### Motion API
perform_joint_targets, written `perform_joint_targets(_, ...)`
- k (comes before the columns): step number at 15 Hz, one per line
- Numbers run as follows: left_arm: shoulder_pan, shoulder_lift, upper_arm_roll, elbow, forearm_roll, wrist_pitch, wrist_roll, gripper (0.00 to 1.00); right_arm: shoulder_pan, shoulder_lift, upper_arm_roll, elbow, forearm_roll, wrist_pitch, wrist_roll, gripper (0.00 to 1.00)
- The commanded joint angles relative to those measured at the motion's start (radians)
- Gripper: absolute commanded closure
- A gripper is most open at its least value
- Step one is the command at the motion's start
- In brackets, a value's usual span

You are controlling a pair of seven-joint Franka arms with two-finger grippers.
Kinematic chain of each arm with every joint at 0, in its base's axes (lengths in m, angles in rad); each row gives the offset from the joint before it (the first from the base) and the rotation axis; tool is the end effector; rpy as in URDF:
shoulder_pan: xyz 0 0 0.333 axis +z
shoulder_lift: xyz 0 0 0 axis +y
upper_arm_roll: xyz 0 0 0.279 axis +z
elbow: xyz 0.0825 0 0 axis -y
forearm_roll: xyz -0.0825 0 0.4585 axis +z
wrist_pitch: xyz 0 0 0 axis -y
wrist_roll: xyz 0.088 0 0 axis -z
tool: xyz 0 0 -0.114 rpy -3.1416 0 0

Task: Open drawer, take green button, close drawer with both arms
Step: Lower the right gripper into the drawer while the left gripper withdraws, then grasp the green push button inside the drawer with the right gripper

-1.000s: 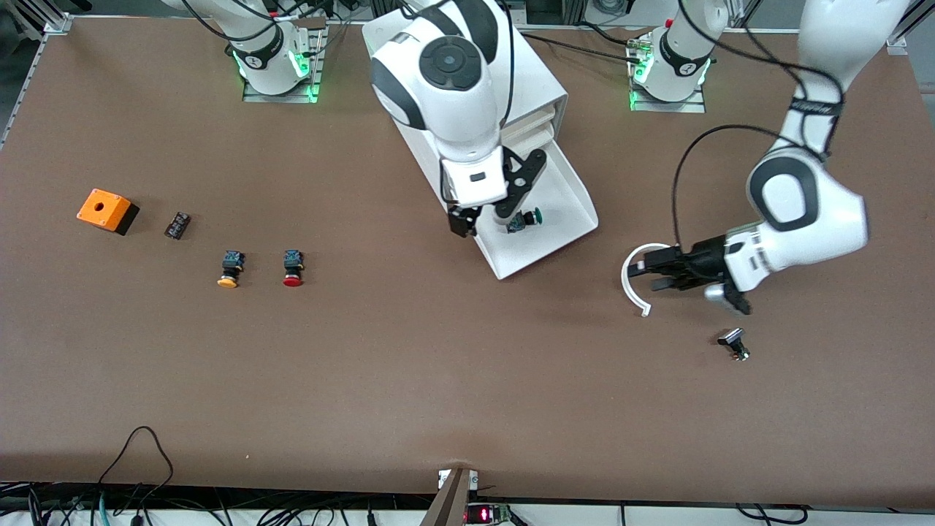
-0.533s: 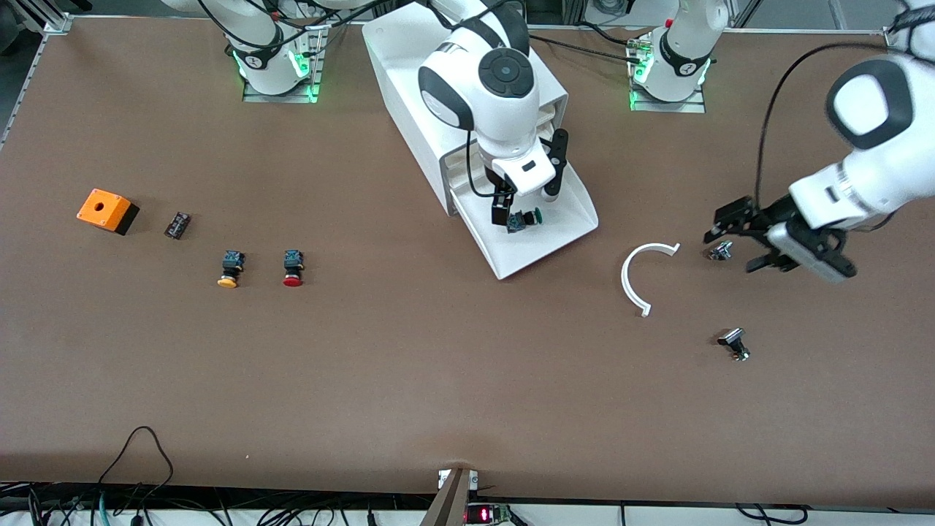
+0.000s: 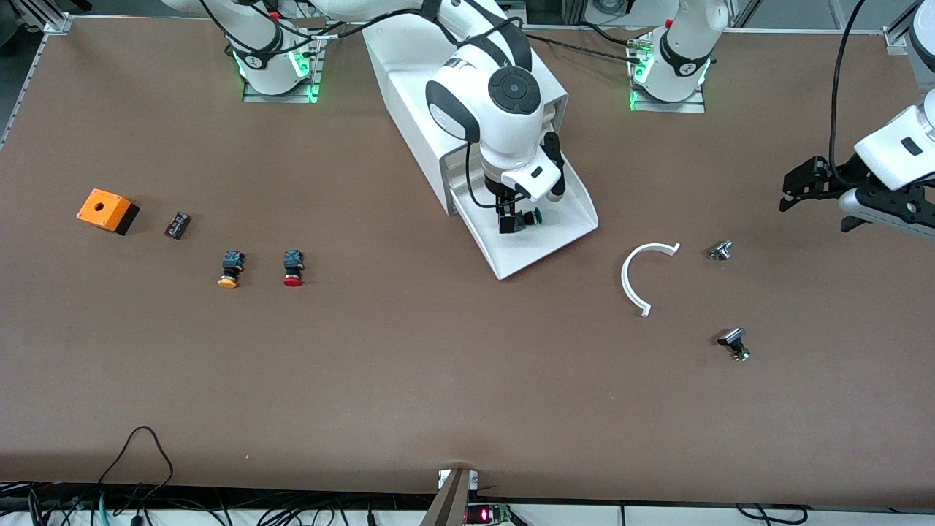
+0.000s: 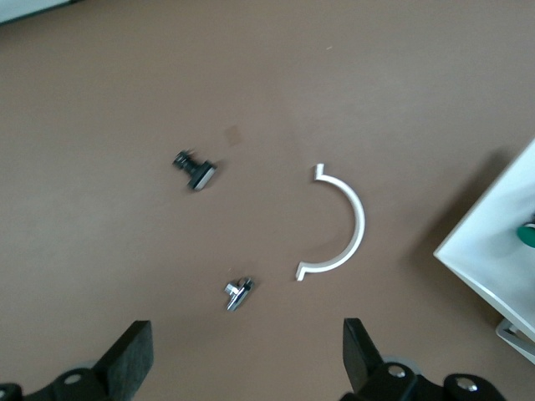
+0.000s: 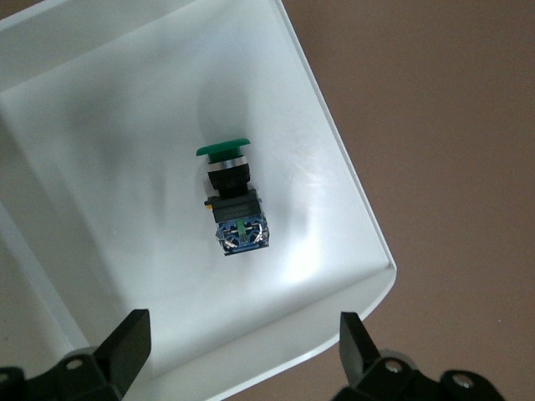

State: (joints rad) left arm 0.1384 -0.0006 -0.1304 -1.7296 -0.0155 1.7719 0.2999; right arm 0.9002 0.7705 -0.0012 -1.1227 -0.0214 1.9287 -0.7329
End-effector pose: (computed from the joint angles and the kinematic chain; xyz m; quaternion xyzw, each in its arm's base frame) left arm 0.6409 0.0037 0.5112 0.9893 -0.1440 0.0224 0.0042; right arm 0.5031 0.6304 0.2979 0.6823 0.7308 0.0186 0.0090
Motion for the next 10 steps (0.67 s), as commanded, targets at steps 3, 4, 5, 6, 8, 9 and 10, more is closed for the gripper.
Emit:
perform_joint_targets(3, -0.02, 0.024, -0.04, 0.056, 0.08, -0.095, -0.211, 0.0, 0.006, 0.073, 0.007, 0.038, -0.006, 0.093, -0.011, 0.0)
perform_joint_targets(4, -0.022, 0.025, -0.04, 0.064, 0.08, -0.115, -0.217, 0.0, 0.009, 0.076, 0.006, 0.038, -0.006, 0.095, -0.011, 0.0)
perform_joint_targets(5, -0.022, 0.031, -0.04, 0.077, 0.085, -0.133, -0.219, 0.0, 0.014, 0.081, 0.006, 0.038, -0.006, 0.093, -0.01, 0.0)
perform_joint_targets(6, -0.02, 0.033, -0.04, 0.077, 0.1, -0.138, -0.22, 0.0, 0.017, 0.09, 0.006, 0.038, -0.006, 0.095, -0.01, 0.0)
perform_joint_targets(8, -0.02, 0.033, -0.038, 0.077, 0.097, -0.14, -0.22, 0.0, 0.023, 0.105, 0.006, 0.038, -0.006, 0.098, -0.008, 0.0)
perform_joint_targets(9, -0.019, 0.034, -0.034, 0.079, 0.092, -0.14, -0.219, 0.0, 0.026, 0.11, 0.006, 0.038, -0.006, 0.099, 0.001, 0.0)
perform_joint_targets(10, -0.02, 0.039, -0.034, 0.079, 0.092, -0.141, -0.225, 0.0, 0.035, 0.112, 0.006, 0.038, -0.006, 0.098, 0.007, 0.0)
